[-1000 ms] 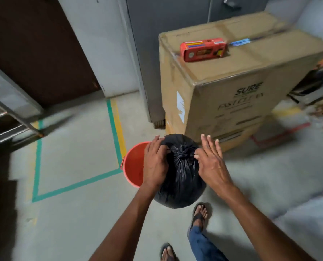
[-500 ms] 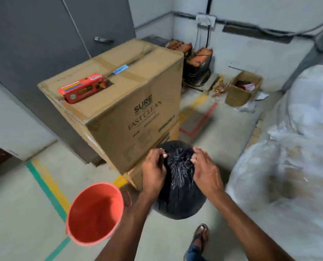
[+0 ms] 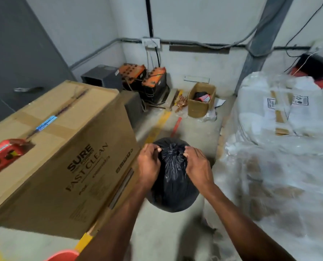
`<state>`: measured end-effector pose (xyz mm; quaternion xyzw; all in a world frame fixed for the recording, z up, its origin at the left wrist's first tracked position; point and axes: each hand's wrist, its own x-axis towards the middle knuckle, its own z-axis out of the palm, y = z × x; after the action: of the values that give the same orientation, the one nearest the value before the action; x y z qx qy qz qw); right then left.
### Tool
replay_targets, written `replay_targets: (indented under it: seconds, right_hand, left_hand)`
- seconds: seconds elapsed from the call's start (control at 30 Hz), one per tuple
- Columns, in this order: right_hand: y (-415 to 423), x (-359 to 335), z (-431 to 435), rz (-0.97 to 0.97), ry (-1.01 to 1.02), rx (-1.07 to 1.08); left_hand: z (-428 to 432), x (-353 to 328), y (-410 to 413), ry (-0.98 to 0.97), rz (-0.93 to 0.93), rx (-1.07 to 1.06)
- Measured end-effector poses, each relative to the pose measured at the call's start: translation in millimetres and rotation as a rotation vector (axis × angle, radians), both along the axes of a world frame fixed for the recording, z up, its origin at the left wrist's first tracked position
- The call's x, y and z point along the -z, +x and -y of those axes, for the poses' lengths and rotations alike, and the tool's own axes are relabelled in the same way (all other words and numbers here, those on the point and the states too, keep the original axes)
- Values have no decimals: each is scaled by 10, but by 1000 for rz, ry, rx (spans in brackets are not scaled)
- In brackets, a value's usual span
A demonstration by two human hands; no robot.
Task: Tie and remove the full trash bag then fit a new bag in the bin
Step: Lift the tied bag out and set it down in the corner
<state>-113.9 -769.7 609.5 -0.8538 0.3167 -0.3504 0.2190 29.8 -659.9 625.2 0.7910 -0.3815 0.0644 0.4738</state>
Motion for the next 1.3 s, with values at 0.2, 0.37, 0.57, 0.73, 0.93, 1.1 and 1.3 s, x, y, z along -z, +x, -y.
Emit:
replay_targets:
  seconds: [0.2,0.37,0.57,0.73,0.93,1.1,1.3]
  right_hand:
    - [278,-11,952,-37,-35,115]
    - [686,78,1816,-82,-58,168]
    - [1394,31,2891,-192,-72,313]
    - [1787,-84,3600,-20,-185,296]
    - [2216,67,4592,-22,-165,284]
    - [2504,343,5624,-173,-346,167]
    - [2741,526,6742,-297,-450,16]
  left_hand:
    - [1102,23,469,58,68,119]
    - [2005,137,940,91,74,170]
    - [3114,15,1597,11,67,268]
    - [4010,-92,2172,11,152,359]
    - [5055,-42,2822,94,479,492]
    - [6019,138,3436,128,854,720]
    - [7031,291,3850,215,945,867]
